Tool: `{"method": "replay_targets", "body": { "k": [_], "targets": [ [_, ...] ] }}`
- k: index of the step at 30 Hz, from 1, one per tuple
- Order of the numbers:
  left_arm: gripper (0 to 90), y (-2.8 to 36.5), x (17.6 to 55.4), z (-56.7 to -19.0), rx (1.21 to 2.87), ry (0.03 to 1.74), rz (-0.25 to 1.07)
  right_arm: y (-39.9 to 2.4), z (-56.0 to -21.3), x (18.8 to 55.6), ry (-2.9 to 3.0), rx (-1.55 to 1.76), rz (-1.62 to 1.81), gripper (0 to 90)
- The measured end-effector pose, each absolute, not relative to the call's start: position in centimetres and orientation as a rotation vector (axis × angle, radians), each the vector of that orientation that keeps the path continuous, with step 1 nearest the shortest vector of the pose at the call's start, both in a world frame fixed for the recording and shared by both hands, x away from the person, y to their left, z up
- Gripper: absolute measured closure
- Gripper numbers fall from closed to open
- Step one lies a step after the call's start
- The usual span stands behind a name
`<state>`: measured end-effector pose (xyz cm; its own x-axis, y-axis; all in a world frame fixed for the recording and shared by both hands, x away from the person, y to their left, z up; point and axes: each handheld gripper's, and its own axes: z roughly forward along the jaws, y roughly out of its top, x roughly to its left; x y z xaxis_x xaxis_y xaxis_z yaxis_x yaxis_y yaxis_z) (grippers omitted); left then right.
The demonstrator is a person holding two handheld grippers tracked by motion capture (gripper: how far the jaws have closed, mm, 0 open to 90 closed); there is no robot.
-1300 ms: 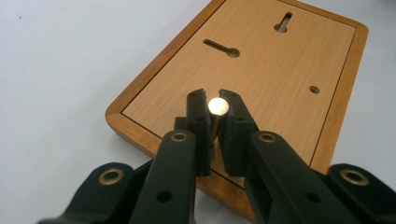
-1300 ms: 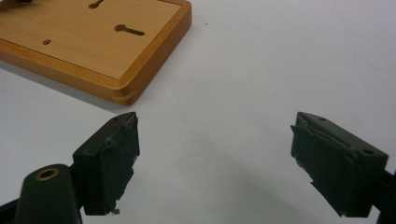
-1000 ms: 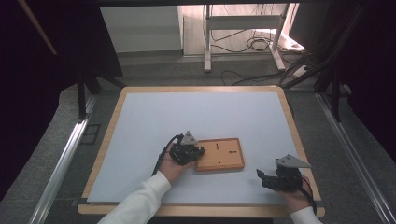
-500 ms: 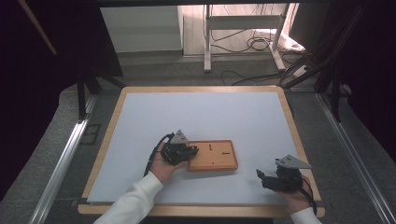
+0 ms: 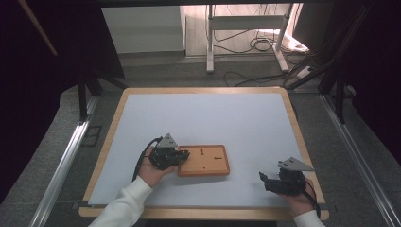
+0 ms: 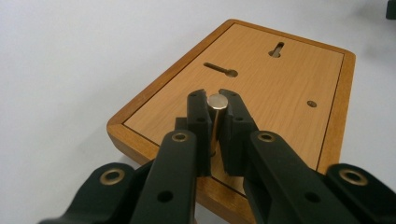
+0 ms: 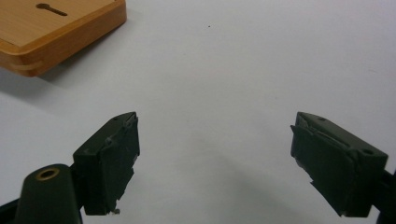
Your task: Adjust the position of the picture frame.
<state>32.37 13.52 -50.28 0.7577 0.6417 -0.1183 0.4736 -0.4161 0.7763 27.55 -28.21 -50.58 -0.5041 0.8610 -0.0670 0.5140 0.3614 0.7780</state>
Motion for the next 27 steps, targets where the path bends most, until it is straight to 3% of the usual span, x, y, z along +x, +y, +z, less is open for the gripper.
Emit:
{"method": "replay_targets", "body": {
  "k": [27],
  "targets": [
    [82.2, 16.0, 32.0, -52.5, 2.110, 0.879, 0.245, -27.7, -50.7, 27.5, 2.178, 1.171, 0.980, 15.7]
  ]
}}
